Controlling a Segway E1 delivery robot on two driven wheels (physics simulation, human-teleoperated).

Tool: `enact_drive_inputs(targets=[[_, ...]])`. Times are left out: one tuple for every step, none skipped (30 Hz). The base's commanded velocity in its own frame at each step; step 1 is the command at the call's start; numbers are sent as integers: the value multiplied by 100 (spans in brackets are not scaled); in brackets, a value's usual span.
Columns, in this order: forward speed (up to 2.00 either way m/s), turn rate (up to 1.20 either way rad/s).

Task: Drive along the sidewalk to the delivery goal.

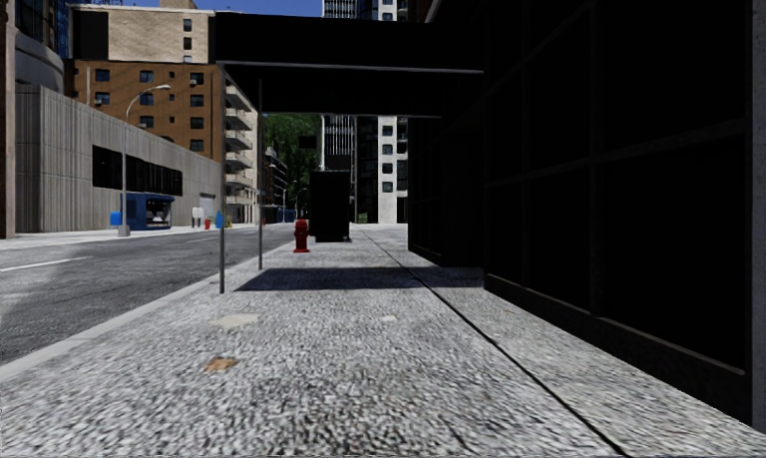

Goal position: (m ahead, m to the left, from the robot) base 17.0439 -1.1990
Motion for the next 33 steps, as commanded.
enact_drive_inputs(targets=[[200, 0], [200, 0], [200, 6], [200, 51], [200, 100], [200, 113], [200, 115], [200, 40], [200, 0], [200, 0], [200, 0], [200, 0], [200, 0], [200, 0], [200, 0], [200, 0], [200, 0], [200, 0], [200, 0], [200, 0], [200, 0], [200, 0], [200, 0], [200, 0], [200, 0], [200, 0], [200, 0], [200, 0], [200, 0], [200, 0], [200, 0], [200, 0], [200, 0]])
